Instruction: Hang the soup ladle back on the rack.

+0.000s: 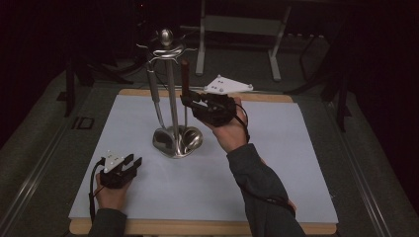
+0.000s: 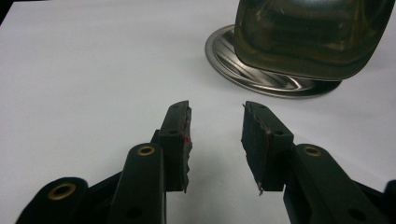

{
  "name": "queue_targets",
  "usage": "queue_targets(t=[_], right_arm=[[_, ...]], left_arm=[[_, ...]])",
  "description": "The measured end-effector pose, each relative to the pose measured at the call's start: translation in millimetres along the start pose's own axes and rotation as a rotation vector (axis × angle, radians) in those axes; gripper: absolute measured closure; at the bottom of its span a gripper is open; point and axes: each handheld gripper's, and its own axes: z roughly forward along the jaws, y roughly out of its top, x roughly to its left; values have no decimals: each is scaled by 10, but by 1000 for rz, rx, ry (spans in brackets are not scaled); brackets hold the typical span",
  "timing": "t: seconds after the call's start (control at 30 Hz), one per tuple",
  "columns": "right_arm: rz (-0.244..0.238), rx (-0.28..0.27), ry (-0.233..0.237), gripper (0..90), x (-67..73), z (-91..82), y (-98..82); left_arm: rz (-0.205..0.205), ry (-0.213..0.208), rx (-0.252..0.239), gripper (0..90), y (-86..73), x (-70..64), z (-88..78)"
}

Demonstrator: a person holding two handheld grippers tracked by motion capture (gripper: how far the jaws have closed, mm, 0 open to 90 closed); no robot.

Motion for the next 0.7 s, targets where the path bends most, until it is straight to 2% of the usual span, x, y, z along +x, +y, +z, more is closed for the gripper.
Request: queue_targets(t=[0.33, 0.57, 0.7], right_arm=[[1, 30, -31, 740, 42, 82, 83], [19, 57, -49, 740, 44, 140, 130], [5, 81, -74, 737, 53, 183, 133]], left_arm=[[-3, -2, 0, 624, 0, 3, 1], [-1, -1, 1, 624, 0, 2, 1], [-1, -1, 2, 624, 0, 3, -1]])
